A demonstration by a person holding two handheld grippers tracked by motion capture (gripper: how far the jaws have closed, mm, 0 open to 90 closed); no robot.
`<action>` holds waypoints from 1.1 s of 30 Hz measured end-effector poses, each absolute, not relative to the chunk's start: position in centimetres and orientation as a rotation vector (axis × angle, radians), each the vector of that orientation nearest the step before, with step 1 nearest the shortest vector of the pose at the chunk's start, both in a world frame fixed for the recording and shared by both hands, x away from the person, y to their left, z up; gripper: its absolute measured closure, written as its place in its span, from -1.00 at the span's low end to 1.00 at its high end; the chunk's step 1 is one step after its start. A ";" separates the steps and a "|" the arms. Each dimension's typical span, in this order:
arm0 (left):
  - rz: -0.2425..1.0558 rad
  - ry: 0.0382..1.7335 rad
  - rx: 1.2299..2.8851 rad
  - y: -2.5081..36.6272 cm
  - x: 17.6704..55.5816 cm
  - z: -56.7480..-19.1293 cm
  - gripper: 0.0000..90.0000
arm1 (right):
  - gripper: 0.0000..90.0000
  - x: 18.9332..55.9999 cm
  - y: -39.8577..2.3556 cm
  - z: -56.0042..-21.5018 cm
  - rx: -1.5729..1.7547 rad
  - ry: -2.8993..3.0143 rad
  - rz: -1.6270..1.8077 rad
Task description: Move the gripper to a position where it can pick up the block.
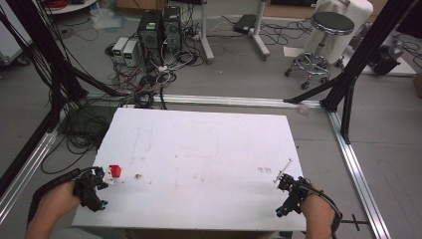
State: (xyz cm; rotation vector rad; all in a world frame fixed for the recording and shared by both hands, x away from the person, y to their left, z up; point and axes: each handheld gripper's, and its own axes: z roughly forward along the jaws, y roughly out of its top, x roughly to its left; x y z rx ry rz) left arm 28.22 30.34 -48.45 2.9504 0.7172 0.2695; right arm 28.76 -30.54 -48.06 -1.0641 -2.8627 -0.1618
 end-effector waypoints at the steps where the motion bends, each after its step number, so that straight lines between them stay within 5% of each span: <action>1: 0.266 0.712 2.955 30.3 28.2 -48.3 -0.49 | -0.98 28.7 -30.5 -48.1 -1.067 -2.861 -0.160; 33: 0.210 0.463 2.969 31.9 30.5 -46.7 -0.49 | -0.98 28.7 -30.7 -47.8 -1.065 -2.864 -0.209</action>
